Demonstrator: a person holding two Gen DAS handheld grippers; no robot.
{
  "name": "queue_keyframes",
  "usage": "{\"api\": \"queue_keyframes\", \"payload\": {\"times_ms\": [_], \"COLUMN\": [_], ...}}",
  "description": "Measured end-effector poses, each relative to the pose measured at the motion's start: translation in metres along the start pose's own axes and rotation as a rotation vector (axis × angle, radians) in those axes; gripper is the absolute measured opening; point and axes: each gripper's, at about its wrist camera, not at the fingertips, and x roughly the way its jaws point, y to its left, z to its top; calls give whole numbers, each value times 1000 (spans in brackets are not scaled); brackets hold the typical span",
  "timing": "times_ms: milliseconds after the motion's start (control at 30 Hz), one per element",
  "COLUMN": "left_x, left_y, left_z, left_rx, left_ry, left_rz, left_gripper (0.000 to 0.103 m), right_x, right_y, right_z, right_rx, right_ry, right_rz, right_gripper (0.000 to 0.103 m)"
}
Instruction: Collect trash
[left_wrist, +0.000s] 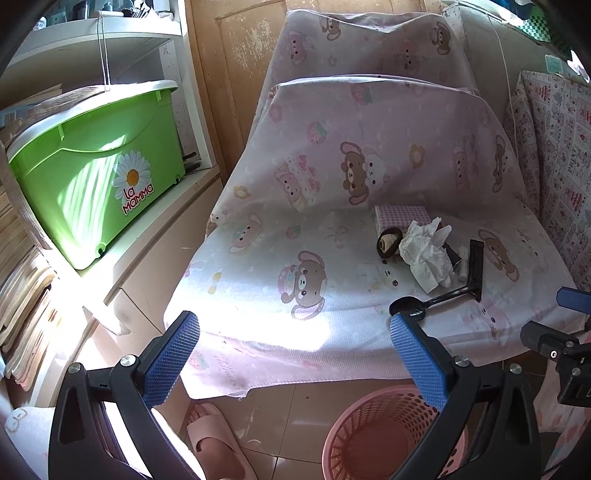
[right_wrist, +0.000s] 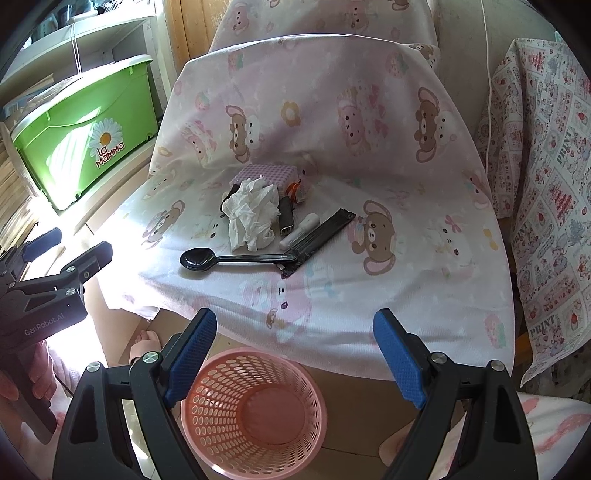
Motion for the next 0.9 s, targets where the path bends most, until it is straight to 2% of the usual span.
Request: {"api": "queue_keyframes", "payload": {"times_ms": [67, 167, 400, 567, 700, 800, 900], "left_x": [0, 0, 1, 9, 14, 17, 19], "left_y": [-2, -2, -6, -9, -9, -10, -13], "left_z": [-1, 0, -1, -2, -3, -4, -4], "left_rx": [13, 12, 11, 16, 10, 9, 12], "left_ry": [-10, -10, -7, 28, 53, 61, 71], "left_rz": [21, -16, -32, -35, -45, -47, -58], "left_gripper": [102, 102, 102, 102, 102, 102, 102], "right_x": [0, -2, -4, -2, -3, -4, -1], "right_y": [0, 1, 7, 7, -1, -6, 2], "right_z": [0, -1, -2, -1, 2, 4, 3], "right_rx": [2, 3, -24, -30, -23, -12, -45], "right_ry": [1, -9, -16, -9, -26, -35, -33], "right_rz": [2, 8, 11, 7, -43, -30, -52], "right_gripper": [88, 88, 88, 88, 88, 88, 88]}}
